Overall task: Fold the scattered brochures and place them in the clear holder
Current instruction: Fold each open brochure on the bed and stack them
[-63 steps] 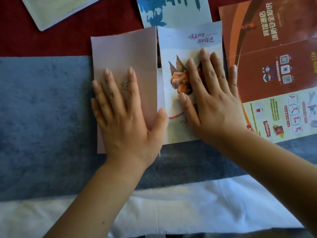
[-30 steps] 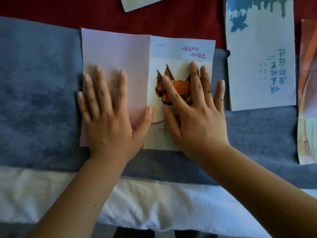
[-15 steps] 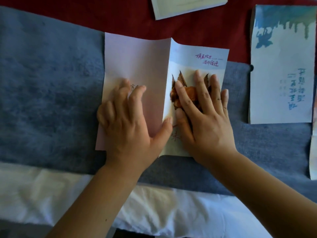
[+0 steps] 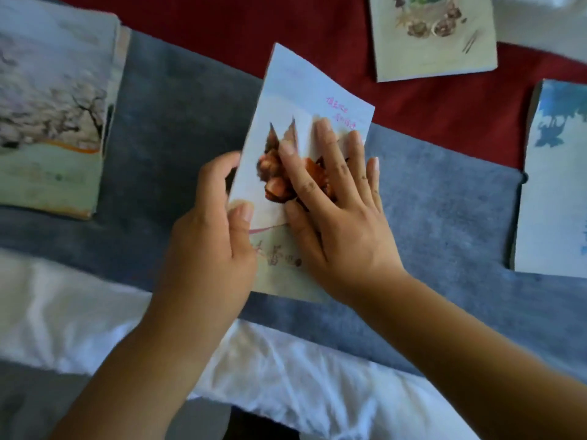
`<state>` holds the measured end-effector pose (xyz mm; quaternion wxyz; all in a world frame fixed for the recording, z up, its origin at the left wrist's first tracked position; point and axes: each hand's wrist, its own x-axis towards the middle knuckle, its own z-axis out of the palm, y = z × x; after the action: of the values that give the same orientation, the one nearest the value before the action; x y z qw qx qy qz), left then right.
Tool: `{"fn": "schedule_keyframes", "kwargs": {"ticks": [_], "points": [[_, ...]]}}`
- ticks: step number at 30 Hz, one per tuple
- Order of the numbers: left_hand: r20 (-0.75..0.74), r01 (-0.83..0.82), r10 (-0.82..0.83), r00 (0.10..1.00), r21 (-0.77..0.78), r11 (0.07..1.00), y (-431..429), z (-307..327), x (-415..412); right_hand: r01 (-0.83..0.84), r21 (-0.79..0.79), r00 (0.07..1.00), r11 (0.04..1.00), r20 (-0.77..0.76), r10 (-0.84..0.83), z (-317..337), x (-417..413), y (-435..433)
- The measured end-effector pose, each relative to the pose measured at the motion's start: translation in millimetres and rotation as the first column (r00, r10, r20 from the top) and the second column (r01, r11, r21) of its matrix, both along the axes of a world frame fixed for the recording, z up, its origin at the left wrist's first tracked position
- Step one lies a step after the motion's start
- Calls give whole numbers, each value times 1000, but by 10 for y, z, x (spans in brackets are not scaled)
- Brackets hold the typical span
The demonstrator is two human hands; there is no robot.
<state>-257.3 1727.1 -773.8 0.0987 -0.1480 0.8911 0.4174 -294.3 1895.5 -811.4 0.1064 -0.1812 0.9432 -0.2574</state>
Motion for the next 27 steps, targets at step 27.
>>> {"fn": "schedule_keyframes", "kwargs": {"ticks": [27], "points": [[11,129,-140,990,-467,875,-458,-654,73,-135,246,991,960,32,131,-316,-245,-708]]}}
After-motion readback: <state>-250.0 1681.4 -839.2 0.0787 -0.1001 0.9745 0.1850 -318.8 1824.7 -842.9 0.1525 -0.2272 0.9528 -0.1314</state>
